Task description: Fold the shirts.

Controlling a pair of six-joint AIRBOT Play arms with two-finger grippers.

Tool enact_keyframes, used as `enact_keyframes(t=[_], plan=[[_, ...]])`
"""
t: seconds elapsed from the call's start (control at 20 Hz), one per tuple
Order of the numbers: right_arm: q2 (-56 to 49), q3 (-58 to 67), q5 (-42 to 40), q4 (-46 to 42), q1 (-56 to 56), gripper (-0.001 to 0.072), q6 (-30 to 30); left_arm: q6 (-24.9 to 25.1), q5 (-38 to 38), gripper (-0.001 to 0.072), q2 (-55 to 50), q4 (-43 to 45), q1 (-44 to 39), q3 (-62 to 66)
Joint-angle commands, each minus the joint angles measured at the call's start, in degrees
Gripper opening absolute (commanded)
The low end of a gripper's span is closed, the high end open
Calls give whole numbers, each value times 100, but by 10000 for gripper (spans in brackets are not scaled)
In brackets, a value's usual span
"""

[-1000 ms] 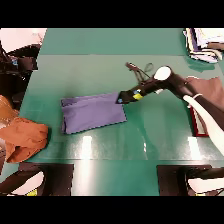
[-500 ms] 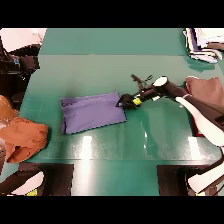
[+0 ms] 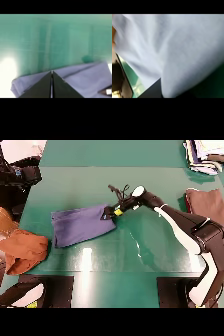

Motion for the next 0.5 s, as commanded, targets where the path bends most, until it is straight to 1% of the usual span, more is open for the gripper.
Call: enact_keyframes(t=[0.0,0.15,0.35,0.45], plan=[[302,446,63,-605,-503,17,280,2,-7,21,-2,-330,-92,-2],[960,442,46,-1001,-1558,17,326,2,138,22,-2,-326,-656,-2],[1733,439,24,-1690,-3309,17,358,-2,529,22,-2,-339,-1432,-2],[1928,442,-13,-1676,-4214,17,372,-4,658,23,-2,-339,-1681,0]])
